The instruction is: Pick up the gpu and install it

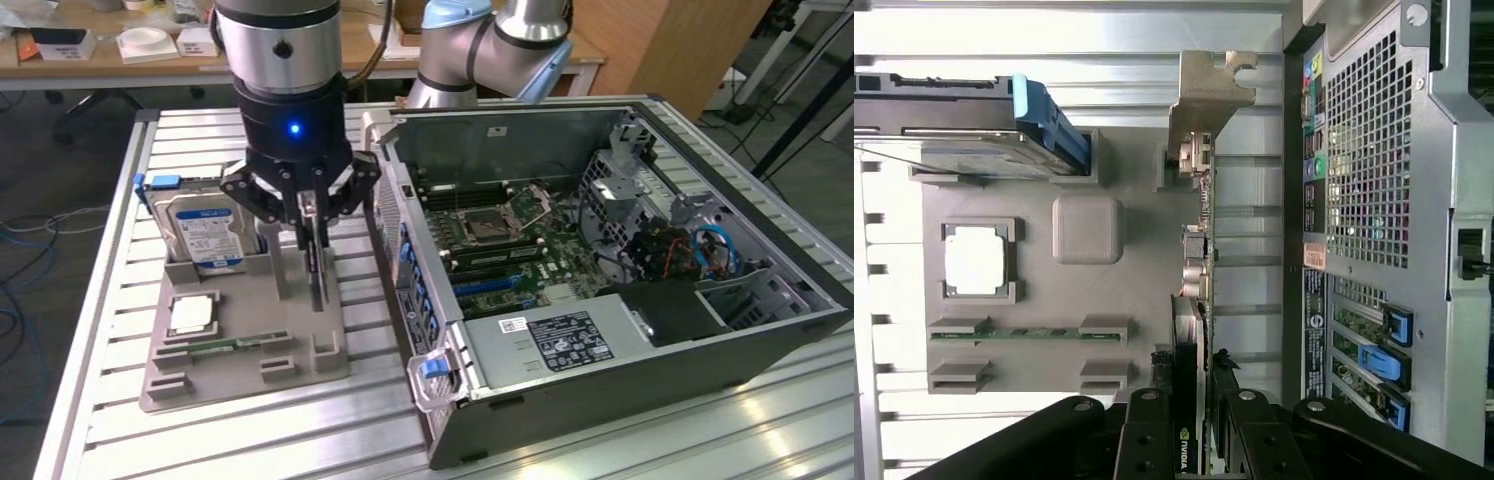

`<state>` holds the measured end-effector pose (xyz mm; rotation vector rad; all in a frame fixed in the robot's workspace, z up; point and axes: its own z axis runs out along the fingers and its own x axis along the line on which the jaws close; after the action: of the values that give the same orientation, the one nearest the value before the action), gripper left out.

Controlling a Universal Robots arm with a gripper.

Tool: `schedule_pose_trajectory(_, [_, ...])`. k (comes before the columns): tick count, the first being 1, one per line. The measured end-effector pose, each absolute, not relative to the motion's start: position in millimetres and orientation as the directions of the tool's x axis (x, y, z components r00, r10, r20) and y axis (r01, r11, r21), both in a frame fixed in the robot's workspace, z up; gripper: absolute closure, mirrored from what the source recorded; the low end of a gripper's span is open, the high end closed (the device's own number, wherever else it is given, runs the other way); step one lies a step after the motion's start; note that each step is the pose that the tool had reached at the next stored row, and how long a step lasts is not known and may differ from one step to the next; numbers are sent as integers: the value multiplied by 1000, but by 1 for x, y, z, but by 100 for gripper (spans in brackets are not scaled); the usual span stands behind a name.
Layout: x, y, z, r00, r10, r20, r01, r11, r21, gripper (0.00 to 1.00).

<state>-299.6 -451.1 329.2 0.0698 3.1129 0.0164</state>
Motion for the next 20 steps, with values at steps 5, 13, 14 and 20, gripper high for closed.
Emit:
schedule_pose_trajectory(5, [-300,-451,335,-999,45,-28,45,999,10,74])
schedule_pose_trajectory(13, [-300,-451,344,-999,45,-28,45,999,9,74])
schedule_pose_trajectory(14, [-300,-451,346,-999,45,-28,45,999,8,74])
schedule_pose_trajectory(20, [-300,-451,354,-999,45,-28,45,999,7,74])
